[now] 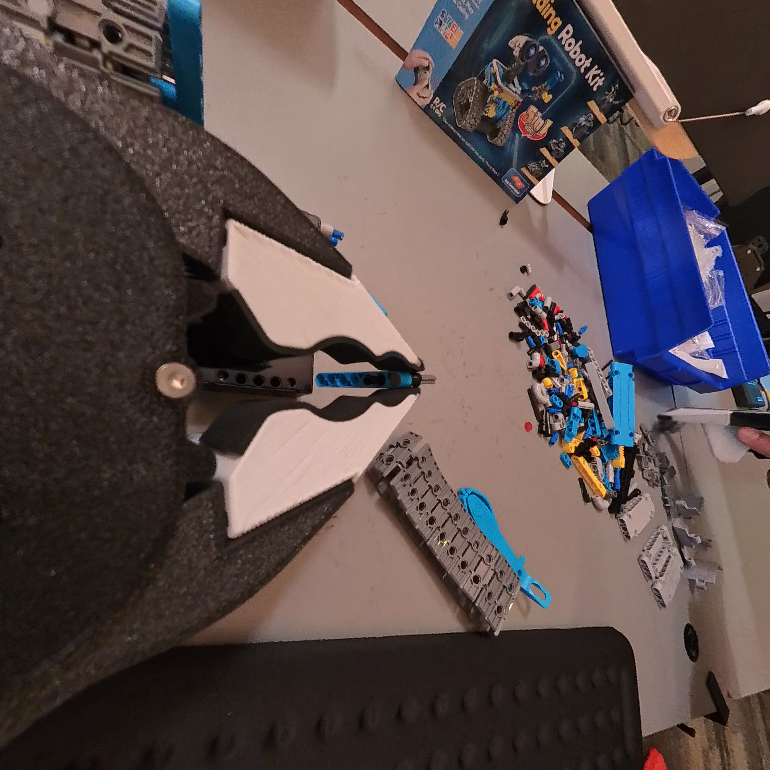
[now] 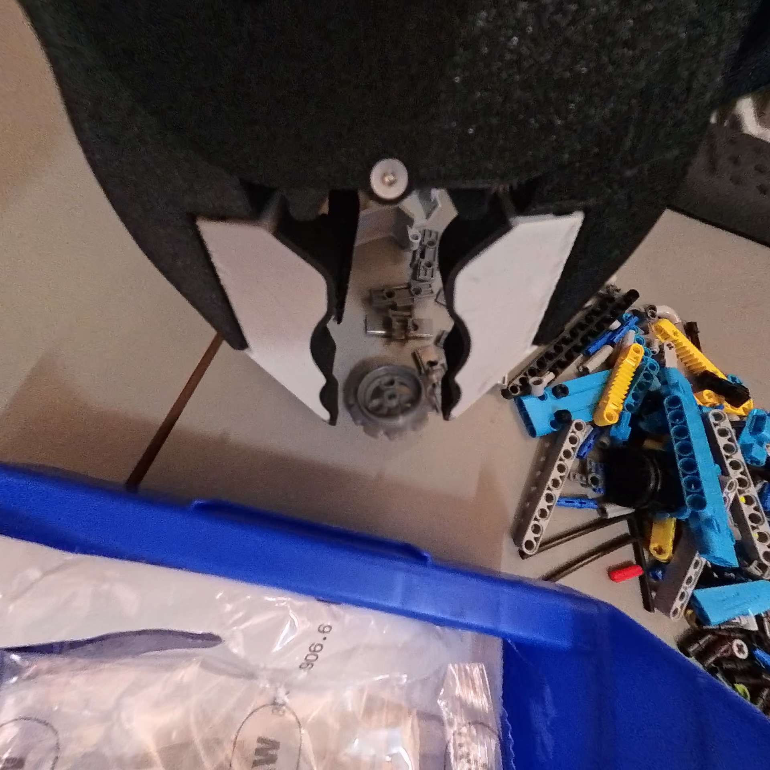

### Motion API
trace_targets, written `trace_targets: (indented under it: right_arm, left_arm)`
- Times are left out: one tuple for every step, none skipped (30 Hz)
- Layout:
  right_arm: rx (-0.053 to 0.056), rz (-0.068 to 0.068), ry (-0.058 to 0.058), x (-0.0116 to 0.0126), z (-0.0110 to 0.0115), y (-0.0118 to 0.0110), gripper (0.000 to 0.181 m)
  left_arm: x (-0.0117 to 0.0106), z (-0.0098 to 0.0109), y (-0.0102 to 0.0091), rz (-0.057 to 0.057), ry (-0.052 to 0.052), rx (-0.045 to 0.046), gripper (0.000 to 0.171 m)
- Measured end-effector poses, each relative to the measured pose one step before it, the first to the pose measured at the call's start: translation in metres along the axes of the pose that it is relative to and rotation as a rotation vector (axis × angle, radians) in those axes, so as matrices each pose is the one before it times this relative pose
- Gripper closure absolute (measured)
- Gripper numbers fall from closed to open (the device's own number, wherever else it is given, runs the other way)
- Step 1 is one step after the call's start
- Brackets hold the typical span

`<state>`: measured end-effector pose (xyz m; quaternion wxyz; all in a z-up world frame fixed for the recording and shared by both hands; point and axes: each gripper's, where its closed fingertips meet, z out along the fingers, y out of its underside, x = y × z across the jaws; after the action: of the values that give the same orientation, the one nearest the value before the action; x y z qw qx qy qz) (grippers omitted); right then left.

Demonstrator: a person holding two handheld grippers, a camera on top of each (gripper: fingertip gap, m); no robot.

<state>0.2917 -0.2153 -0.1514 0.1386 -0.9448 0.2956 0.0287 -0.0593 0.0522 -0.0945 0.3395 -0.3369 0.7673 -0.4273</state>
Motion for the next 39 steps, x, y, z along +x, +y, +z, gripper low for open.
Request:
trace_targets:
  right_arm:
    - [-0.005,0.0015,-0.0062,-0.00083,0.00088,0.00028,0.132]
    - [0.0016,0.0012,0.0002,0.00048,0.00018,-0.00121,0.131]
    - [0.0081,0.0041,0.0034,0.00151,-0.00023,-0.00208,0.131]
    - [0.0049,0.0078,-0.0034,0.00079,0.00022,-0.00125,0.132]
    - [-0.0014,0.0086,-0.0077,-0.00066,0.00085,-0.00006,0.133]
    - [-0.0037,0.0035,-0.0065,-0.00125,0.00109,0.00097,0.134]
    - [-0.0028,-0.0037,-0.003,-0.00076,0.00087,0.00112,0.137]
    - [-0.0001,-0.0087,0.001,-0.00037,0.00096,0.00068,0.142]
    - [0.0027,-0.008,0.006,0.00049,0.0008,0.00025,0.144]
    - [0.0049,-0.003,0.0069,0.00105,0.00044,-0.00018,0.145]
    - [0.0092,0.002,0.0048,0.00077,-0.00045,-0.00084,0.145]
    - [0.0118,0.0062,-0.0022,-0.00078,-0.00232,-0.0005,0.144]
    - [0.0211,0.0079,-0.0112,-0.0044,-0.00532,-0.00129,0.143]
    - [0.0462,0.0105,-0.012,-0.0087,-0.00894,-0.00367,0.142]
    - [0.0783,-0.0045,-0.0135,-0.01606,-0.01187,-0.00699,0.143]
    - [0.1134,-0.0333,-0.038,-0.02861,-0.01187,-0.01197,0.143]
    - [0.1304,-0.0524,-0.0941,-0.04538,-0.00727,-0.01458,0.144]
    - [0.1218,-0.0578,-0.1462,-0.05851,0.00176,-0.01288,0.145]
    - [0.0954,-0.0496,-0.1813,-0.06355,0.01294,-0.00689,0.147]
    - [0.0535,-0.0218,-0.2021,-0.06084,0.02283,0.00139,0.148]
    - [0.0187,0.0225,-0.1827,-0.04718,0.02944,0.00726,0.148]
    - [0.0059,0.0594,-0.128,-0.02716,0.03102,0.01001,0.148]
    - [-0.0096,0.0695,-0.1052,-0.01462,0.02618,0.0101,0.145]
    - [0.0239,0.0715,-0.1009,-0.00799,0.0194,0.00299,0.147]
    - [0.0442,0.0789,-0.0973,-0.00399,0.01323,-0.00134,0.149]
    - [0.0084,0.0764,-0.0815,-0.00127,0.00871,0.00151,0.149]
    - [-0.0084,0.0504,-0.0465,0.00072,0.00538,0.00274,0.149]
    - [-0.0233,0.0183,0.0021,0.00342,0.00266,0.00445,0.149]
    - [-0.0227,-0.0171,0.0206,0.00268,0.00022,0.00384,0.151]
    - [-0.0007,-0.0198,0.0103,0.00014,-0.00166,0.00034,0.161]
    - [0.0097,-0.0032,0.0133,0.00153,-0.00178,-0.00104,0.166]
    - [0.0037,0.0029,-0.0025,0.00062,-0.00096,0.00021,0.169]
    - [0.0012,0.0104,-0.0106,0.00009,0.00013,0.00111,0.169]
    - [0.0023,0.0116,-0.0018,0.00174,0.00047,0.00118,0.17]
    - [0.0018,0.0102,0.0021,0.00196,0.00072,0.00084,0.169]
    - [0.0029,0.0107,0.0018,0.0015,0.00043,0.00026,0.169]
    - [0.0015,0.0062,-0.0027,0.00045,0.00008,0.00023,0.17]
    - [-0.0018,0.0027,-0.0011,0.00009,0.0,0.00093,0.172]
    - [0.0038,-0.0002,0.0076,0.00138,-0.00039,0.00017,0.172]
  left_arm:
    - [0.00122,0.00094,0.00164,0.0064,0.0037,-0.0095,0.166]
    - [0.00133,0.00112,0.00182,0.009,0.0025,-0.01118,0.166]
    - [0.0011,0.00094,0.00148,0.0108,-0.0001,-0.00929,0.166]
    - [0.00123,0.00057,0.00042,0.0099,0.0006,-0.00416,0.165]
    - [0.00148,0.00034,-0.00008,0.006,0.0045,-0.00016,0.165]
    - [0.0011,0.00021,-0.00003,0.0016,0.0051,-0.00004,0.166]
    - [0.00013,-0.00002,0.00004,-0.0008,0.0006,-0.00026,0.165]
    - [-0.00057,-0.00036,-0.0001,-0.0013,-0.0023,0.00033,0.165]
    - [-0.00074,-0.00043,-0.00043,-0.0031,-0.0024,0.00241,0.166]
    - [-0.00074,-0.0007,-0.00122,-0.0067,-0.0012,0.00691,0.166]
    - [-0.0005,-0.00106,-0.00252,-0.011,0.0015,0.01319,0.166]
    - [-0.00058,-0.00149,-0.00379,-0.0177,0.0032,0.02098,0.166]
    - [-0.00044,-0.00202,-0.00539,-0.0292,0.0072,0.03008,0.165]
    - [0.00131,-0.00247,-0.00709,-0.0432,0.0217,0.03842,0.166]
    - [0.00341,-0.00271,-0.00852,-0.052,0.0357,0.04402,0.166]
    - [0.0036,-0.00261,-0.00943,-0.0507,0.034,0.04771,0.166]
    - [0.00327,-0.00242,-0.00941,-0.0425,0.0275,0.04848,0.166]
    - [0.00419,-0.00226,-0.00856,-0.0322,0.0303,0.04449,0.166]
    - [0.00502,-0.00168,-0.00722,-0.0186,0.0315,0.03767,0.166]
    - [0.0043,-0.00131,-0.0054,-0.0004,0.0226,0.02985,0.166]
    - [0.00287,-0.00069,-0.0027,0.0175,0.0097,0.01629,0.166]
    - [0.00162,-0.00019,-0.00008,0.0287,-0.0007,0.00221,0.166]
    - [0.00126,0.00021,0.00149,0.0326,-0.0053,-0.00456,0.166]
    - [0.0015,0.0005,0.00161,0.0354,-0.0051,-0.00529,0.166]
    - [0.00105,0.00075,0.00158,0.04,-0.0088,-0.00615,0.166]
    - [0.00008,0.00093,0.00195,0.0451,-0.0162,-0.01128,0.166]
    - [0.00018,0.00097,0.00226,0.0436,-0.0156,-0.01561,0.166]
    - [0.00053,0.00098,0.00211,0.0368,-0.0119,-0.01538,0.166]
    - [0.00118,0.00095,0.00188,0.0316,-0.006,-0.01409,0.166]
    - [0.00142,0.00096,0.00188,0.027,-0.0034,-0.01359,0.166]
    - [0.00116,0.00091,0.00118,0.0224,-0.004,-0.01036,0.166]
    - [0.00089,0.00073,0.00011,0.0172,-0.0034,-0.00479,0.166]
    - [0.00067,0.0007,0.00024,0.0126,-0.0009,-0.00387,0.166]
    - [0.0008,0.00077,0.00131,0.0105,0.0005,-0.007,0.166]
    - [0.00046,0.00085,0.00242,0.0157,-0.0035,-0.01181,0.166]
    - [-0.00008,0.00051,0.00199,0.0247,-0.01,-0.01138,0.166]
    - [0.00025,0.0001,0.00047,0.0228,-0.0083,-0.00415,0.166]
    - [0.00064,0.0002,-0.00044,0.0101,-0.0011,0.00063,0.166]
    - [0.0003,0.00063,0.00083,0.0079,-0.0023,-0.00481,0.166]
